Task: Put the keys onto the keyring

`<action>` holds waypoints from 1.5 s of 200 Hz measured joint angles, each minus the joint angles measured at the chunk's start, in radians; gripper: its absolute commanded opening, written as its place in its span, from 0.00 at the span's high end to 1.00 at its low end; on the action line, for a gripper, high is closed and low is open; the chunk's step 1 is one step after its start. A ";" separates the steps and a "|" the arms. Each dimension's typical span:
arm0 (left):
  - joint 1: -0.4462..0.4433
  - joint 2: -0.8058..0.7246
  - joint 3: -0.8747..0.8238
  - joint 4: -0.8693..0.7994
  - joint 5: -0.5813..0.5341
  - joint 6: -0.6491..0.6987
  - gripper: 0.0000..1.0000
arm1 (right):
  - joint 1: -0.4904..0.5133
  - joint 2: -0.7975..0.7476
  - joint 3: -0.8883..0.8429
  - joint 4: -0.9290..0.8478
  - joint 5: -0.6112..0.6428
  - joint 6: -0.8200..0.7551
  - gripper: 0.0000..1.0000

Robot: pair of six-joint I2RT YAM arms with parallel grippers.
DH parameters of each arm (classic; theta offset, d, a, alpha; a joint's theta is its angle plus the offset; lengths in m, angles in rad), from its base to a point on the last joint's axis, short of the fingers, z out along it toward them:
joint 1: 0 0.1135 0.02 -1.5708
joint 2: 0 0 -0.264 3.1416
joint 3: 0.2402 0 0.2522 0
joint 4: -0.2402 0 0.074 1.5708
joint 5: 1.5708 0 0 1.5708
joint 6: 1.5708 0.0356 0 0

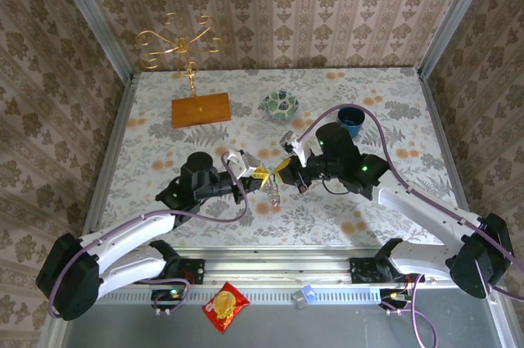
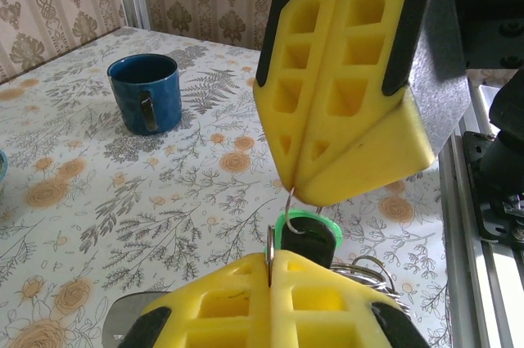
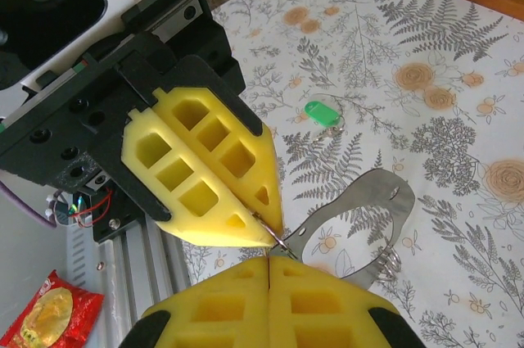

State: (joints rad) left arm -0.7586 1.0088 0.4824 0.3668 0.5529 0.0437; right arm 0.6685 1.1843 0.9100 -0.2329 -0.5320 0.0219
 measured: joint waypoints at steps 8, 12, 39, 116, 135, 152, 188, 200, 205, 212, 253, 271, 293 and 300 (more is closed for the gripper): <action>0.000 0.000 0.000 0.000 0.000 -0.001 1.00 | 0.000 0.003 0.002 0.001 0.000 0.000 1.00; 0.000 0.000 0.000 0.000 0.000 -0.001 1.00 | 0.002 0.005 0.003 0.001 0.000 0.000 1.00; 0.000 0.000 0.000 0.003 0.000 -0.008 1.00 | 0.004 0.008 0.004 0.006 0.005 0.001 1.00; 0.000 0.000 -0.016 0.042 -0.008 -0.022 1.00 | 0.004 0.016 0.005 0.001 0.066 0.011 1.00; 0.000 0.000 -0.020 0.047 -0.008 -0.022 1.00 | 0.004 0.018 0.006 -0.002 0.076 0.017 1.00; 0.000 0.000 -0.028 0.056 -0.014 -0.022 1.00 | 0.004 0.026 0.010 -0.002 0.077 0.027 1.00; 0.000 0.000 -0.053 0.091 -0.031 -0.022 1.00 | 0.004 0.043 0.014 -0.002 0.080 0.041 1.00; 0.000 0.000 -0.060 0.099 -0.035 -0.022 1.00 | 0.004 0.048 0.014 -0.002 0.080 0.046 1.00; 0.000 0.000 -0.062 0.103 -0.035 -0.022 1.00 | 0.004 0.050 0.014 -0.002 0.080 0.050 1.00; 0.000 0.000 -0.064 0.106 -0.038 -0.022 1.00 | 0.004 0.051 0.014 -0.002 0.080 0.053 1.00; 0.000 0.000 -0.076 0.132 -0.045 -0.022 1.00 | 0.004 0.065 0.021 -0.002 0.085 0.064 1.00; 0.000 0.000 -0.080 0.137 -0.051 -0.021 1.00 | 0.004 0.074 0.023 -0.002 0.087 0.069 1.00; -0.004 0.002 -0.083 0.144 -0.060 -0.017 1.00 | 0.004 0.081 0.023 -0.002 0.087 0.081 1.00; -0.007 0.004 -0.083 0.146 -0.064 -0.014 1.00 | 0.004 0.083 0.023 -0.002 0.087 0.087 1.00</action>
State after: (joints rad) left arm -0.7654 1.0126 0.3992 0.5125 0.4885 0.0299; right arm 0.6724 1.2671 0.9325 -0.2352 -0.4446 0.1085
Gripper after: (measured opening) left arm 0.049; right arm 0.052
